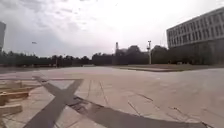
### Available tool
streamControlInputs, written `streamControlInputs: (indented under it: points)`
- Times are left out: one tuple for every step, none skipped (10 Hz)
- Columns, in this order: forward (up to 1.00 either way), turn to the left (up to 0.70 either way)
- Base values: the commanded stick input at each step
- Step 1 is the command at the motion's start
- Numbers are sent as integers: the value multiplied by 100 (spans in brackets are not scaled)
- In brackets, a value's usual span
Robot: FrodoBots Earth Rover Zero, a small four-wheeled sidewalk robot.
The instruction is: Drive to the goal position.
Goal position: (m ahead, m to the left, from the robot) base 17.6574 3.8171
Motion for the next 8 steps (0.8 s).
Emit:
streamControlInputs:
  points:
    - [70, 0]
    - [70, 0]
    - [70, 0]
    - [70, 0]
    - [70, 0]
    - [70, 0]
    - [70, 0]
    - [70, 0]
